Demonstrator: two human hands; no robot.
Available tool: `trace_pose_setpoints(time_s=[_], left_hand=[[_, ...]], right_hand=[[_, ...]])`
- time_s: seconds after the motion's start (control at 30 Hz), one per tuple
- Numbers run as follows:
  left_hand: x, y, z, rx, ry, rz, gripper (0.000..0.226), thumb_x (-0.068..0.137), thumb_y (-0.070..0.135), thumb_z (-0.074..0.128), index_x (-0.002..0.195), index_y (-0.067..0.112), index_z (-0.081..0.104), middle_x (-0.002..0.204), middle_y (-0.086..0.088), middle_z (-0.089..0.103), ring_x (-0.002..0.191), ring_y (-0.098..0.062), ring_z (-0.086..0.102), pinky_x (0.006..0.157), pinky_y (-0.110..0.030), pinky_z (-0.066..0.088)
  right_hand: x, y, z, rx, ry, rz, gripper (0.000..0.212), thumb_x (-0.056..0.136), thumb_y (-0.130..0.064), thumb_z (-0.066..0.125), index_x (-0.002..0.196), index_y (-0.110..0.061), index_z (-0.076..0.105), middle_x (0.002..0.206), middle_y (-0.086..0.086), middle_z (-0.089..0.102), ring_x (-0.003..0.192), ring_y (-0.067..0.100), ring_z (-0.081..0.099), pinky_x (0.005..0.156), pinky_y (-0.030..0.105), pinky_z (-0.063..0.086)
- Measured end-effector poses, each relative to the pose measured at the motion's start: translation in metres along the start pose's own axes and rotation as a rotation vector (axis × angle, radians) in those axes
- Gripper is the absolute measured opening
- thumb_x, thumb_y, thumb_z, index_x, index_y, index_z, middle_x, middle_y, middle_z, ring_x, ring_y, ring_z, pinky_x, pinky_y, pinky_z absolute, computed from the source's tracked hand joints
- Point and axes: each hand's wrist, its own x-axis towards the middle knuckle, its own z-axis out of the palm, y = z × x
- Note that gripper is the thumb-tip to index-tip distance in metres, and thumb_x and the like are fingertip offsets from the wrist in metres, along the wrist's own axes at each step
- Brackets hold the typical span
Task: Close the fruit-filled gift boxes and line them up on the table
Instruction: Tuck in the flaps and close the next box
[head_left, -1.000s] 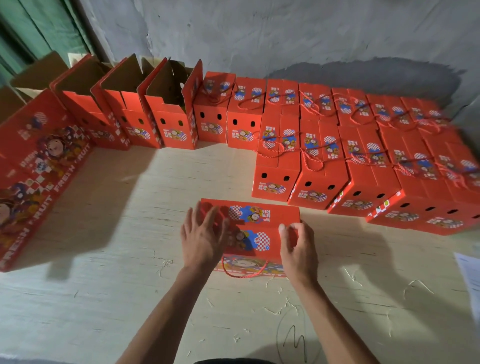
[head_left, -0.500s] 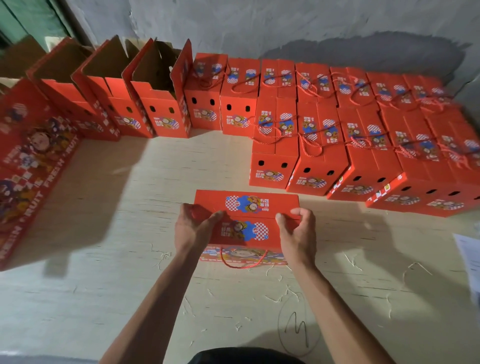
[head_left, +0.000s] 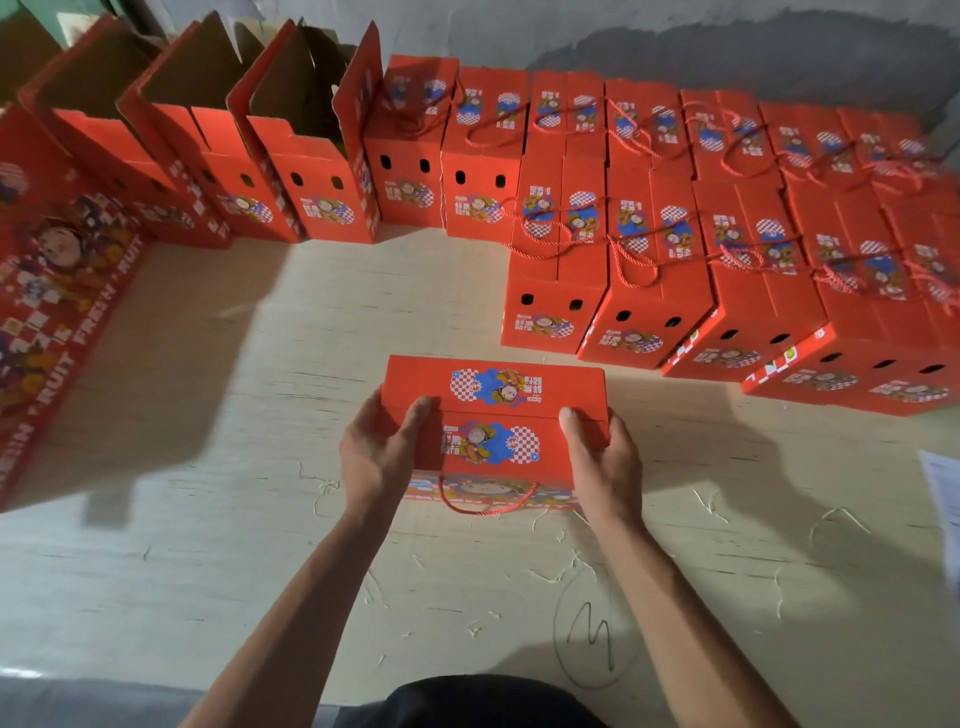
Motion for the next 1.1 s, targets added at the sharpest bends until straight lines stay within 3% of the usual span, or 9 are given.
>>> trace_pose_setpoints(time_s=[0.13, 0.27, 0.53, 0.63, 0.77, 0.93, 1.03, 1.1], left_hand=[[0.004, -0.003, 0.001, -0.045, -0.051, -0.017, 0.039, 0.080, 0.064, 0.077, 0.109, 0.038, 0.073, 0.095, 0.013, 0.078, 0.089, -0.011, 0.076, 0.083, -0.050, 0.062], [0.003, -0.002, 0.001, -0.088, -0.057, -0.021, 0.034, 0.083, 0.058, 0.077, 0.110, 0.037, 0.074, 0.097, 0.011, 0.079, 0.090, -0.014, 0.076, 0.083, -0.050, 0.062], [-0.001, -0.002, 0.000, -0.050, -0.022, 0.054, 0.024, 0.096, 0.049, 0.066, 0.107, 0.029, 0.073, 0.092, 0.012, 0.078, 0.086, -0.011, 0.074, 0.078, -0.045, 0.062], [-0.003, -0.003, 0.001, -0.038, 0.017, 0.088, 0.019, 0.099, 0.043, 0.063, 0.109, 0.030, 0.073, 0.093, 0.013, 0.077, 0.088, -0.009, 0.072, 0.076, -0.037, 0.060], [-0.004, -0.005, 0.001, -0.040, 0.050, 0.100, 0.024, 0.098, 0.044, 0.059, 0.115, 0.033, 0.073, 0.092, 0.012, 0.077, 0.085, -0.006, 0.069, 0.076, -0.035, 0.057], [-0.001, -0.002, 0.001, -0.133, 0.027, 0.075, 0.024, 0.094, 0.045, 0.063, 0.112, 0.036, 0.076, 0.092, 0.010, 0.078, 0.084, -0.004, 0.065, 0.083, -0.042, 0.058], [-0.001, -0.004, 0.001, -0.076, 0.031, 0.100, 0.017, 0.094, 0.047, 0.062, 0.102, 0.039, 0.075, 0.084, 0.012, 0.077, 0.076, -0.002, 0.064, 0.077, -0.040, 0.058], [0.001, -0.003, 0.001, -0.011, 0.035, 0.125, 0.017, 0.094, 0.050, 0.060, 0.097, 0.039, 0.073, 0.081, 0.013, 0.076, 0.072, -0.002, 0.065, 0.070, -0.039, 0.059]], right_hand=[[0.002, 0.004, 0.000, 0.023, 0.011, -0.003, 0.036, 0.095, -0.052, 0.068, 0.121, -0.028, 0.070, 0.099, -0.012, 0.074, 0.088, 0.003, 0.069, 0.066, 0.014, 0.049], [0.000, 0.003, 0.003, 0.034, 0.049, -0.036, 0.038, 0.093, -0.052, 0.068, 0.120, -0.026, 0.071, 0.095, -0.018, 0.071, 0.080, -0.016, 0.062, 0.059, 0.001, 0.041], [0.000, 0.007, 0.009, 0.002, 0.108, -0.013, 0.033, 0.102, -0.049, 0.058, 0.116, -0.024, 0.072, 0.083, -0.024, 0.062, 0.076, -0.027, 0.054, 0.056, -0.003, 0.037], [-0.001, 0.006, 0.009, 0.031, 0.089, 0.004, 0.033, 0.103, -0.049, 0.055, 0.116, -0.024, 0.073, 0.085, -0.018, 0.066, 0.076, -0.015, 0.061, 0.053, -0.001, 0.039], [0.000, 0.002, 0.006, 0.062, 0.058, 0.042, 0.037, 0.102, -0.054, 0.053, 0.117, -0.026, 0.072, 0.095, -0.004, 0.073, 0.085, 0.011, 0.068, 0.057, 0.014, 0.046], [0.001, -0.004, 0.002, 0.082, 0.056, 0.075, 0.035, 0.099, -0.054, 0.058, 0.113, -0.027, 0.075, 0.095, -0.005, 0.074, 0.086, 0.011, 0.068, 0.061, 0.021, 0.044], [0.006, -0.002, -0.003, 0.077, 0.022, 0.081, 0.033, 0.098, -0.051, 0.061, 0.107, -0.024, 0.077, 0.090, -0.002, 0.074, 0.080, 0.014, 0.066, 0.061, 0.024, 0.043], [0.009, -0.003, -0.010, 0.084, 0.014, 0.099, 0.028, 0.095, -0.049, 0.066, 0.095, -0.024, 0.078, 0.077, -0.007, 0.072, 0.070, 0.011, 0.063, 0.058, 0.025, 0.043]])
